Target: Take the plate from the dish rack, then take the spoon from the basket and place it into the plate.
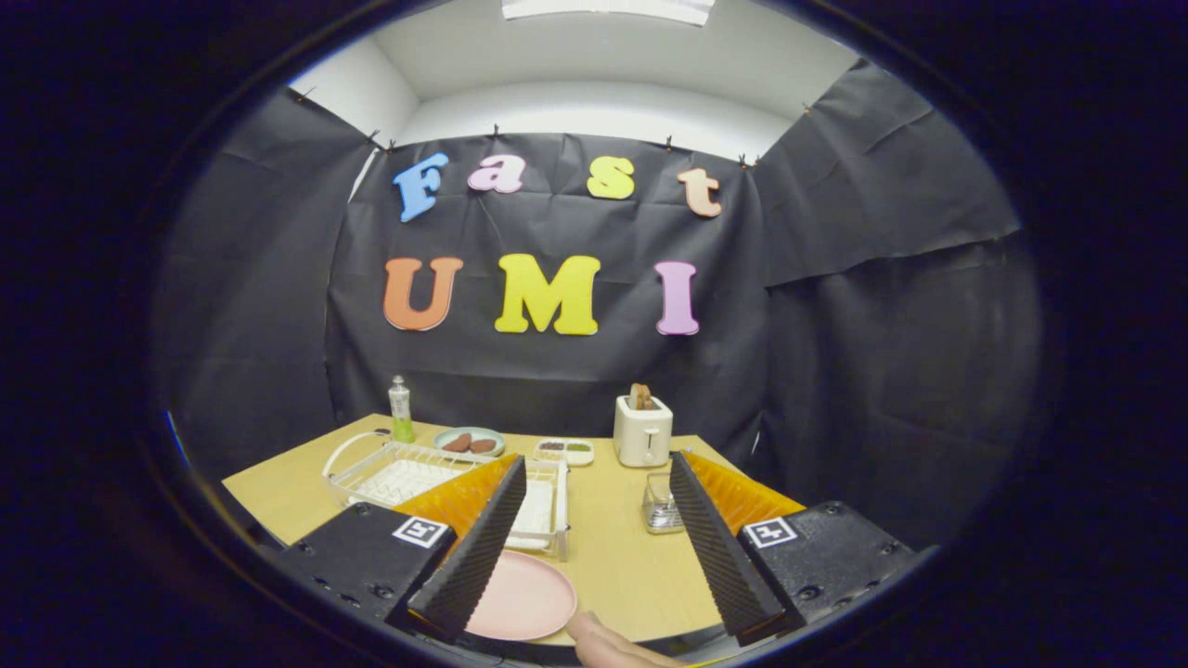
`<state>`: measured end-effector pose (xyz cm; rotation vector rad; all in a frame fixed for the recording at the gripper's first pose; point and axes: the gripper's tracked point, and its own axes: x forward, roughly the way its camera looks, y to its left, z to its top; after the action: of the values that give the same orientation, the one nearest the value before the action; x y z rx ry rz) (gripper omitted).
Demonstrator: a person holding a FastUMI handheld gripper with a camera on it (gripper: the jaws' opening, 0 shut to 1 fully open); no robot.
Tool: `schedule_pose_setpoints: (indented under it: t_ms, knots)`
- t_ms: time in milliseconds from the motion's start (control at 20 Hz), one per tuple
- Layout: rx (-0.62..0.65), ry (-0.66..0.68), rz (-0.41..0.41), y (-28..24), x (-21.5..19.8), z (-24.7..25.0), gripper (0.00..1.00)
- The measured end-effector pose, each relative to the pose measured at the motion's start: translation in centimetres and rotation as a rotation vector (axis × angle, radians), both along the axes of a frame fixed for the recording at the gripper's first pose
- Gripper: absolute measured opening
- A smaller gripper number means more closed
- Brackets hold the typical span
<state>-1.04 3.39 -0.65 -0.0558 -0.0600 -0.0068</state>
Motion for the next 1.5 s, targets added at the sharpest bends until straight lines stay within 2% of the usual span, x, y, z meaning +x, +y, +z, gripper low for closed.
schedule_pose_setpoints:
  t_ms: [150,300,450,650,750,950,1150,1300,1500]
  knots:
    - [0.009,-0.004,0.001,-0.8,0.3,0.2,1.00]
    - [0.010,-0.001,-0.006,-2.1,2.6,0.4,1.00]
    - [0.021,0.021,-0.044,-4.9,6.5,0.3,1.00]
    - [0.061,0.057,-0.118,-9.9,13.4,-0.2,1.00]
    - [0.084,0.088,-0.128,-12.1,17.0,-0.9,1.00]
    - [0.104,0.138,-0.109,-15.8,25.0,-2.4,1.00]
    - [0.116,0.191,-0.062,-17.4,31.3,-4.9,1.00]
    - [0.100,0.215,-0.081,-18.6,34.9,-6.5,1.00]
    - [0.151,0.265,-0.046,-18.5,38.2,-8.3,0.91]
